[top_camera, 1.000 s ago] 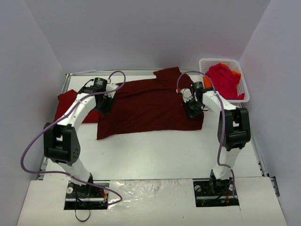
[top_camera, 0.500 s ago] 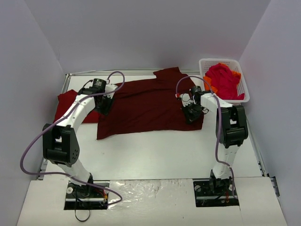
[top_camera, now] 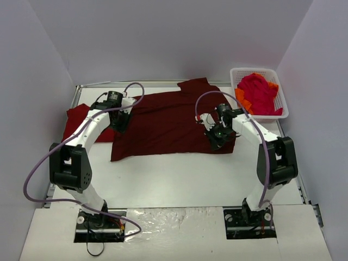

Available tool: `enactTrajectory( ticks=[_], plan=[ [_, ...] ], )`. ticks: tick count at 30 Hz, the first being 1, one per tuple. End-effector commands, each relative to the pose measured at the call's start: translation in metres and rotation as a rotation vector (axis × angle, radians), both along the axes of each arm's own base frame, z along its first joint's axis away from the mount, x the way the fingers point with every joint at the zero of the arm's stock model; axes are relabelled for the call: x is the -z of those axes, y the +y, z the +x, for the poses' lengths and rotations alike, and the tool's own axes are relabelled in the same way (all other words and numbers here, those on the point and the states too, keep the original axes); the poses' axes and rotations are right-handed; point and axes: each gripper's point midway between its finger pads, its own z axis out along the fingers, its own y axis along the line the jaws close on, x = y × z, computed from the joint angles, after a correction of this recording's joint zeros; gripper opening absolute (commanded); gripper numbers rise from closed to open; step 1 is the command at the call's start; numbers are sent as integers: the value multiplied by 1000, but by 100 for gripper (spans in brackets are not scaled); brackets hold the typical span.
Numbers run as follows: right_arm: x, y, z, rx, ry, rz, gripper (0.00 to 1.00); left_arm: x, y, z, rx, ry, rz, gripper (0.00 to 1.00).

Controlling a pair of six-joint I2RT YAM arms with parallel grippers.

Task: Fold and stack the t-shirts
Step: Flatten out the tshirt

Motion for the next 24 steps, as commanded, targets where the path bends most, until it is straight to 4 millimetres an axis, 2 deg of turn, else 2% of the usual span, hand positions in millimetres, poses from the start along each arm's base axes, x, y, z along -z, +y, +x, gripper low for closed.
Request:
enactTrajectory(
  ticks=[1, 3, 4, 5, 8, 18, 24],
  plan=[
    [-32, 8, -36, -109, 27, 37, 0, -20, 1, 3, -3, -62, -14, 35],
    [-36, 6, -39, -112, 15, 23, 2, -19, 0, 3, -1, -58, -20, 35],
    [-40, 1, -37, -104, -8, 3, 7, -18, -1, 4, 0, -56, -21, 35],
    [-40, 0, -35, -100, -19, -6, 22, -17, -1, 3, 1, -53, -23, 35],
    [-39, -5, -24, -57, -35, -23, 32, -15, -2, 3, 3, -48, -26, 35],
    [-14, 0, 33, 8, -54, -33, 35, -12, 0, 0, 4, -52, -21, 35],
    [0, 2, 50, 13, -41, -47, 35, -10, 1, 0, 4, -48, -15, 36]
  ],
)
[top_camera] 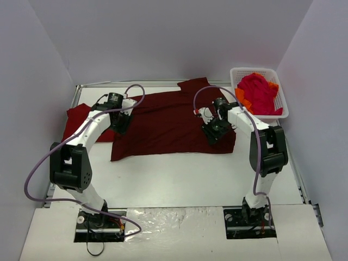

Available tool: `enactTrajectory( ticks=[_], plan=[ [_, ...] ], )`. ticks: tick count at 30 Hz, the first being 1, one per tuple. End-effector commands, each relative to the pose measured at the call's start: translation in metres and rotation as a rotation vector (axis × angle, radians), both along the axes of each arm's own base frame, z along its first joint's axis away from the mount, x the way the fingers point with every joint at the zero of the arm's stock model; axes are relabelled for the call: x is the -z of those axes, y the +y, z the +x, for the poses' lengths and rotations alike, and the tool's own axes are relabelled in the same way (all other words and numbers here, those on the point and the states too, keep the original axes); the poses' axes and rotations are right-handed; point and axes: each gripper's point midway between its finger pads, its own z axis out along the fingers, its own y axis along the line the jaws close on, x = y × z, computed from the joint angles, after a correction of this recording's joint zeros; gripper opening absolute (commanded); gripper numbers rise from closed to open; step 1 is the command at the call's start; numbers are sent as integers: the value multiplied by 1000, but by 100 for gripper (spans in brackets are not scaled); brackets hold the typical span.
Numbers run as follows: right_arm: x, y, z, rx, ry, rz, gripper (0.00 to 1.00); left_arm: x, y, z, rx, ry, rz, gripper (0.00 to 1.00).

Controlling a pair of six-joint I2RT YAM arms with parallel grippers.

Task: Fold and stack the t-shirts
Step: Flatten out the tshirt

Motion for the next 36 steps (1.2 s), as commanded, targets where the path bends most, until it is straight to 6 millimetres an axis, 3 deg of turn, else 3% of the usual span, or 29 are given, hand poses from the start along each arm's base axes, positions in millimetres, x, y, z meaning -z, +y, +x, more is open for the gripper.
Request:
enactTrajectory(
  ticks=[1, 15, 28, 35, 36],
  plan=[
    [-5, -3, 12, 23, -14, -17, 35, -19, 3, 4, -3, -61, -4, 36],
    [18, -12, 10, 29, 35, -39, 32, -14, 2, 4, 1, -40, -5, 35],
    [27, -11, -5, 15, 79, -23, 0, -13, 2, 3, 4, -39, -3, 35],
    [21, -12, -7, 16, 63, -24, 0, -13, 1, 3, 7, -36, -4, 35],
    [19, -12, -6, 19, 57, -24, 13, -13, 2, 3, 6, -37, -3, 36]
  ],
)
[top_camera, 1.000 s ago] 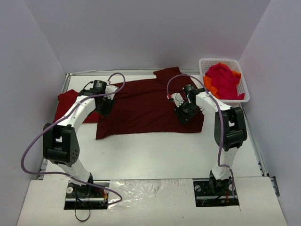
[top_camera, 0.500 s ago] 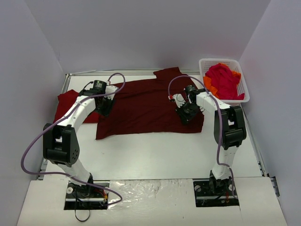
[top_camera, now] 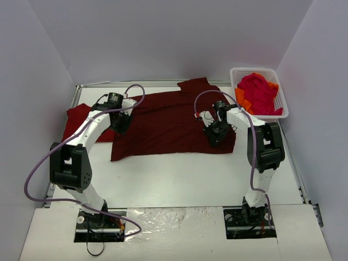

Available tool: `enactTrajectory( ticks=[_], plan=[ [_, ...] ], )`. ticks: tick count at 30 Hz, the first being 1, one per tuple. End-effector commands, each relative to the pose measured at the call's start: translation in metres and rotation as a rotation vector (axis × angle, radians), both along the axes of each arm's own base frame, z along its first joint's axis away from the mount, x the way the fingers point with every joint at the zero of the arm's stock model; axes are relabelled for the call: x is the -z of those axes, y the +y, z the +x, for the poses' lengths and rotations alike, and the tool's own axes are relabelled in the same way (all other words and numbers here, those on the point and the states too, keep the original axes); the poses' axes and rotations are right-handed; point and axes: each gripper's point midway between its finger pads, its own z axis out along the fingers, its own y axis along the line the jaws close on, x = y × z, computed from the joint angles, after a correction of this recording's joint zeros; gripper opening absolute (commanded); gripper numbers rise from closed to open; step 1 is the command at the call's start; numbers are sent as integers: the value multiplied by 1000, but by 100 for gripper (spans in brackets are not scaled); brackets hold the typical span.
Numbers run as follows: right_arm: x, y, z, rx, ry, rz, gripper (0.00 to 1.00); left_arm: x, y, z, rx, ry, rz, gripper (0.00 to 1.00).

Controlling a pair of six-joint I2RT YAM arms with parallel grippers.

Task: Fold and stack the t-shirts
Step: Flatten out the tshirt

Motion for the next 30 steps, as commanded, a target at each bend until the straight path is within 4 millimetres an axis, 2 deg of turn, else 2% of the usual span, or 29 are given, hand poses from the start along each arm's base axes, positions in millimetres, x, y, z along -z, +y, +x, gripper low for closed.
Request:
enactTrajectory(
  ticks=[1, 5, 12, 15, 16, 17, 21, 23, 25, 30],
  plan=[
    [-10, -3, -6, -5, 0, 6, 26, -14, 2, 2, 4, -36, -5, 36],
    [-10, -4, -2, 6, -6, -1, 35, -14, 1, 2, 5, -37, -7, 36],
    [2, -4, -5, 6, 32, -3, 34, -12, 2, 2, 4, -33, -5, 36],
    [6, -4, -6, 6, 41, -4, 20, -11, 1, 2, 6, -31, -5, 36],
    [6, -3, -6, 6, 40, -2, 10, -10, 1, 2, 5, -30, -7, 36],
    [5, -4, -5, 6, 37, -3, 6, -10, 1, 2, 7, -28, -6, 36],
    [-2, -3, -5, 10, 21, 3, 5, -10, 1, 2, 6, -28, -5, 35],
    [-10, -3, -2, 15, -2, 8, 4, -10, 1, 2, 7, -30, -6, 36],
    [-20, -3, 0, 21, -28, 10, 0, -10, 1, 2, 5, -30, -7, 36],
    [-37, -3, 1, 28, -72, 15, 0, -8, 0, 2, 8, -21, -10, 36]
  ],
)
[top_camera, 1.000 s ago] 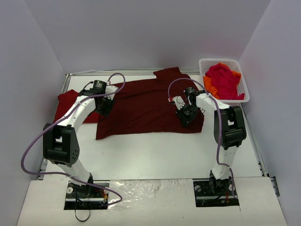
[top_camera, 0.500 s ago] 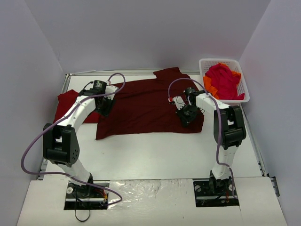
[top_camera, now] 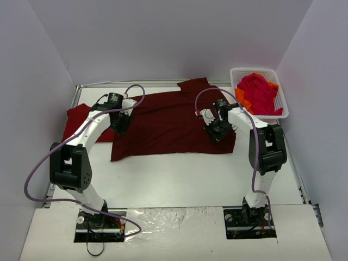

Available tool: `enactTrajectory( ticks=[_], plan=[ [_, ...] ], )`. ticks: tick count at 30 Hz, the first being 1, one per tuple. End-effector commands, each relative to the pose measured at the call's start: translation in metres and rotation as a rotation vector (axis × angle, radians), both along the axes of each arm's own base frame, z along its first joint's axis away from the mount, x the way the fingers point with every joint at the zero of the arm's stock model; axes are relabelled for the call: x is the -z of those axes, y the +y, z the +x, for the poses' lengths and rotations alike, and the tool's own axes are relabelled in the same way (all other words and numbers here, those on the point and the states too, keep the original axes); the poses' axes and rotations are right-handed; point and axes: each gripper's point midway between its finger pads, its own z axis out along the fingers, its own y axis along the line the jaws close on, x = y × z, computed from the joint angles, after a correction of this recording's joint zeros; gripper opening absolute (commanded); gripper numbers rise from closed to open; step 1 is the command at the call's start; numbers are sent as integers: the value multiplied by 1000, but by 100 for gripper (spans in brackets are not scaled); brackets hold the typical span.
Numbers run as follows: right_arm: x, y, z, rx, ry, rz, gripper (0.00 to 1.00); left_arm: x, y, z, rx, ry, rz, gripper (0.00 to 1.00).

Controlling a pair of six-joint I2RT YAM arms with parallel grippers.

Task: Fold and stack the t-shirts
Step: Flatten out the tshirt

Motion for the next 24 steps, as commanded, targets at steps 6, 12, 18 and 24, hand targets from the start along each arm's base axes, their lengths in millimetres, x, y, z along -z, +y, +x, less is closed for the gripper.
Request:
enactTrajectory(
  ticks=[6, 12, 18, 24],
  plan=[
    [-54, 0, -3, 22, -113, 32, 0, -9, 0, 2, 8, -23, -12, 36],
    [-59, -5, -11, 16, -128, 9, 17, -8, -1, 1, 11, -20, -18, 36],
    [-34, -9, -2, 31, -84, -31, 34, -5, -2, 1, 14, -10, -21, 35],
    [-24, -8, 21, 37, -85, -51, 35, -4, -1, -1, 17, -13, -17, 36]
  ],
)
